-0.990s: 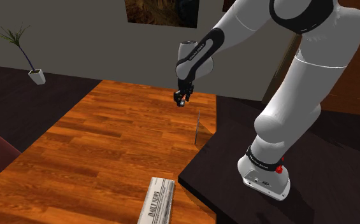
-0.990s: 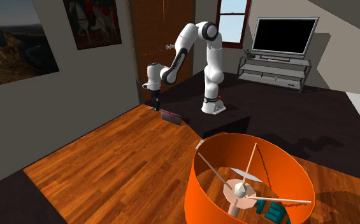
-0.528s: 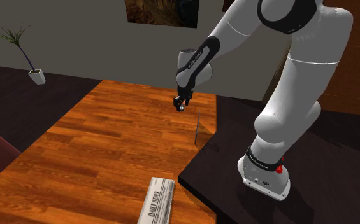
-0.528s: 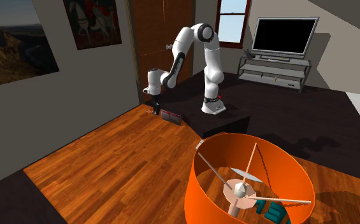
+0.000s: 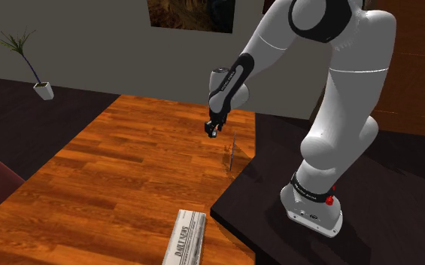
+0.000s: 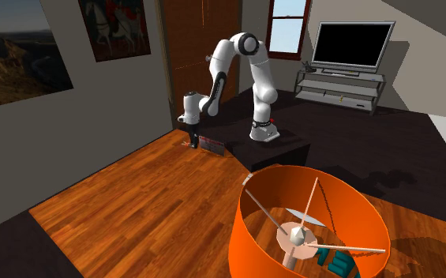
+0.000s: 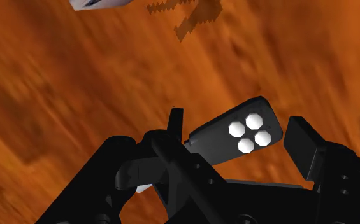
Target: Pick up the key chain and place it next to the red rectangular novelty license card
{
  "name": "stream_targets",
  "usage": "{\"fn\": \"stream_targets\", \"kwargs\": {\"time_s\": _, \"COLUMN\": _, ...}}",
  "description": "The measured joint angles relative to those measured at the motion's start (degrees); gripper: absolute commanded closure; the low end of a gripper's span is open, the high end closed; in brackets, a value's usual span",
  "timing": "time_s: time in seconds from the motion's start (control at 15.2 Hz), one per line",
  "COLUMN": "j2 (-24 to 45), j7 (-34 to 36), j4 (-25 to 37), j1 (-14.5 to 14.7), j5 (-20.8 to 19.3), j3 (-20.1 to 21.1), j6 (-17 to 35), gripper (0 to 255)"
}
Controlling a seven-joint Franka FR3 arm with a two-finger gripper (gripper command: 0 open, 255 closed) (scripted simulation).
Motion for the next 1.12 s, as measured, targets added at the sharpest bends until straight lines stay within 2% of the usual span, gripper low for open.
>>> {"fn": "stream_targets", "kwargs": {"time_s": 0.73, "j2": 9.38, "j7": 2.43, "j4": 1.74, "j1": 2.29, "j5": -3.22, "j3": -2.91, "j6": 7.62, "gripper": 255}}
{"fn": "stream_targets", "kwargs": {"time_s": 1.12, "j2": 10.36, "j7": 2.5, "j4": 2.17, "j1": 2.45, "j5": -3.44, "j3": -3.21, "j6": 8.2, "gripper": 255}}
